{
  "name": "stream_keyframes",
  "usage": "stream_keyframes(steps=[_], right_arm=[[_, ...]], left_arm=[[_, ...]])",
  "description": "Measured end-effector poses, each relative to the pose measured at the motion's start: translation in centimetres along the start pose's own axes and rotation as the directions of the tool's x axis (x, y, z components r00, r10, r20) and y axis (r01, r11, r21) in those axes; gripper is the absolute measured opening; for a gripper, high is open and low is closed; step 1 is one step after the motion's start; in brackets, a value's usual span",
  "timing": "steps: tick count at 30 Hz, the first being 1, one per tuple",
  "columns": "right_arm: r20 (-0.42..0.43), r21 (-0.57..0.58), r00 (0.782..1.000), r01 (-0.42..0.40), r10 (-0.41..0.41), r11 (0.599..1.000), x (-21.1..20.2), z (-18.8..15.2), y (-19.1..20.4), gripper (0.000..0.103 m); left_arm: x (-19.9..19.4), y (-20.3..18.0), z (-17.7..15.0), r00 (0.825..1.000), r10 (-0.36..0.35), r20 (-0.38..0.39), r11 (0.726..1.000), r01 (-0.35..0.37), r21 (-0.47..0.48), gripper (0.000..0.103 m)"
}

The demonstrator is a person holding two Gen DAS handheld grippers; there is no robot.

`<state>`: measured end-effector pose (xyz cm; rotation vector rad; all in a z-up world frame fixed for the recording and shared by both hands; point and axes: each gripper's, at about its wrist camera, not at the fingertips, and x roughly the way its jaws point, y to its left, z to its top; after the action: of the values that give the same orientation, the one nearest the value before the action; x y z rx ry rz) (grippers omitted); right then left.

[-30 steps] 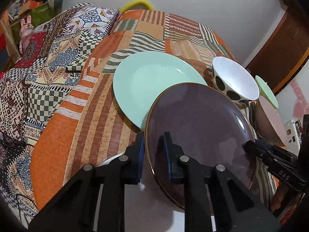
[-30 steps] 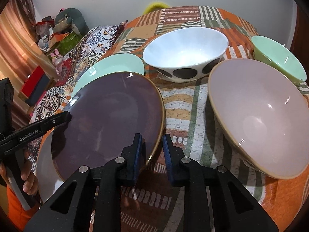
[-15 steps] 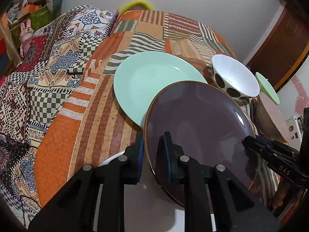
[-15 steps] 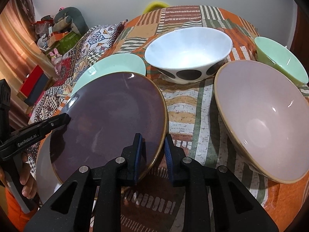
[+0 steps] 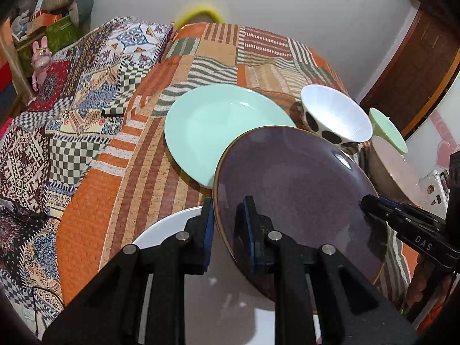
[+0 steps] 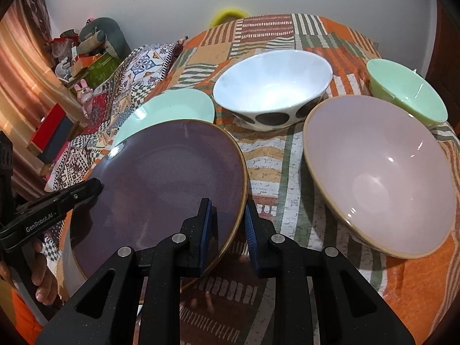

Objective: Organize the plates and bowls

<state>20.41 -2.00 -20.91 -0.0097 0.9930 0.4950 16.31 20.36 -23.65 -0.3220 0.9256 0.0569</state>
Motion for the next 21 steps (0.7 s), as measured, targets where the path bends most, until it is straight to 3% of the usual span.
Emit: stream_keyframes(steps=[21], right_arm=[[0.138, 0.017, 0.99, 0.0, -0.003, 1.0, -8.3, -1.0, -0.5, 0.021]], left_arm=[[-8.4, -5.4, -1.5, 0.994, -0.049, 0.096, 0.997, 0.043, 0.068, 0.019]])
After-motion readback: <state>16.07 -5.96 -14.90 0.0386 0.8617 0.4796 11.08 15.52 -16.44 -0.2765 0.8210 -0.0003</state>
